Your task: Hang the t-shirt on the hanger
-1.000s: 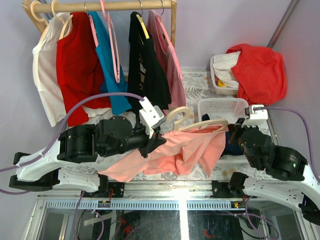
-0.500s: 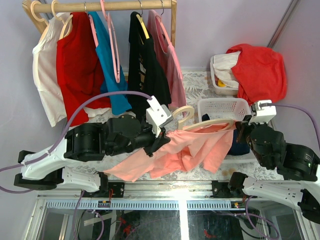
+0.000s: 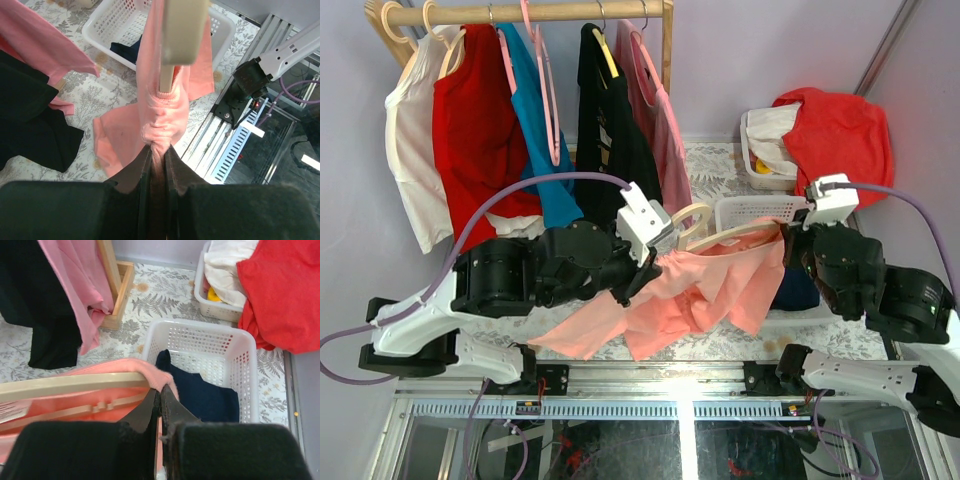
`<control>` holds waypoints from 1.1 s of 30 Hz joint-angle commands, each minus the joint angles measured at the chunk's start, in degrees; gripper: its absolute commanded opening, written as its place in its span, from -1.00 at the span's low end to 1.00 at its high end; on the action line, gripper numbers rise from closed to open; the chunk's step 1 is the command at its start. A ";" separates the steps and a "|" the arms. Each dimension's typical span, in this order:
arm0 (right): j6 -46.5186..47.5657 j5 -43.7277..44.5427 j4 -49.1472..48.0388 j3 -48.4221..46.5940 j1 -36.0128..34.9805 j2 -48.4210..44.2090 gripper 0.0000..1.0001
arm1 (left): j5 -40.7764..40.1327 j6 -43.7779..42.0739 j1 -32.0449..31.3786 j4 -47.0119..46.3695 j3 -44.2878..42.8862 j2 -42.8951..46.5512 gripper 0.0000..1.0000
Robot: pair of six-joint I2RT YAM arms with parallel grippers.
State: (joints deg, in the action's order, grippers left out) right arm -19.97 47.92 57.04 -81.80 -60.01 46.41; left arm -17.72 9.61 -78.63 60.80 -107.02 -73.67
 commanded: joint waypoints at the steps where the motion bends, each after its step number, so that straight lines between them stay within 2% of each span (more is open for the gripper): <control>1: 5.39 -1.54 -6.64 -4.56 0.24 4.69 -1.00 | -3.95 -0.03 0.46 2.28 -3.59 -1.47 -1.00; 14: 8.89 -12.71 -13.60 -12.53 0.24 14.17 -1.00 | -8.84 -0.02 0.57 3.68 -5.52 -1.96 -1.00; 18: 11.16 -19.52 -15.29 -15.94 0.24 15.48 -1.00 | -8.61 -2.35 1.55 1.09 -8.12 -1.28 -1.00; 24: 14.24 -30.95 -16.29 -18.06 0.24 12.70 -1.00 | -3.12 -4.93 2.25 -2.05 -13.95 -2.45 -1.00; 33: 15.39 -42.17 -13.02 -18.40 0.24 7.72 -1.00 | 6.61 -6.10 2.99 -5.96 -11.06 -3.58 -1.00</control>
State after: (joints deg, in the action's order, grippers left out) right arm -6.02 14.94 44.99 -97.62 -59.57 55.27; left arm -16.69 5.28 -76.36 62.00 -119.96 -76.38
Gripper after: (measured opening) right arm 0.011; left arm 0.095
